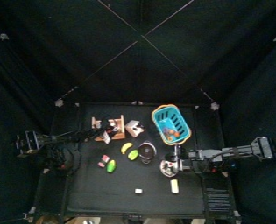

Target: Place sushi piece in toolbox

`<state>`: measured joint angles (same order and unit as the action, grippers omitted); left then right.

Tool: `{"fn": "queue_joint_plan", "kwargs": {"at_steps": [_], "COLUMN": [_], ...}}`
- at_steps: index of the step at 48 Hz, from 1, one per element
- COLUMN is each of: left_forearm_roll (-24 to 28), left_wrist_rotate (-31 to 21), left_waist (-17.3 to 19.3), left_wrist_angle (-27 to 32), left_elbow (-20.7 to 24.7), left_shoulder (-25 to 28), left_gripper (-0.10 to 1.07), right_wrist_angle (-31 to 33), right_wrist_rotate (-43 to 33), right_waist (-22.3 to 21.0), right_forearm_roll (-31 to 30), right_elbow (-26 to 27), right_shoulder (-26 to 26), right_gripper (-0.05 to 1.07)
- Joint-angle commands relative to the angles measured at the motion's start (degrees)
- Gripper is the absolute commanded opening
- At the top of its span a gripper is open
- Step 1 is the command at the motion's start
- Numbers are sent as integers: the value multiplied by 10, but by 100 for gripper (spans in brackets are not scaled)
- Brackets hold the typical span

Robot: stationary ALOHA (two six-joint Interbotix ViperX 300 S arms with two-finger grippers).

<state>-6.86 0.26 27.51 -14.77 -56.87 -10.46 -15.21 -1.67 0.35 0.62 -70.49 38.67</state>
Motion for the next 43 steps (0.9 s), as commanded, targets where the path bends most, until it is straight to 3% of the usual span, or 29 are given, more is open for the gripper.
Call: {"fn": "queue_joint_plan", "kwargs": {"at_steps": [1, 43], "left_forearm_roll": [0, 1], "left_wrist_rotate": [-1, -1], "left_waist": [4, -1], "left_wrist_angle": [-6, -5], "left_elbow": [19, 9], "left_shoulder": [11, -21], "left_gripper": [81, 83], "right_wrist_angle": [-3, -2], "right_wrist_rotate": [0, 0], "right_waist": [2, 3], "right_forearm_roll": [2, 2], "right_elbow": [6, 6], "right_shoulder": [2, -1], "right_gripper": [1, 1]}}
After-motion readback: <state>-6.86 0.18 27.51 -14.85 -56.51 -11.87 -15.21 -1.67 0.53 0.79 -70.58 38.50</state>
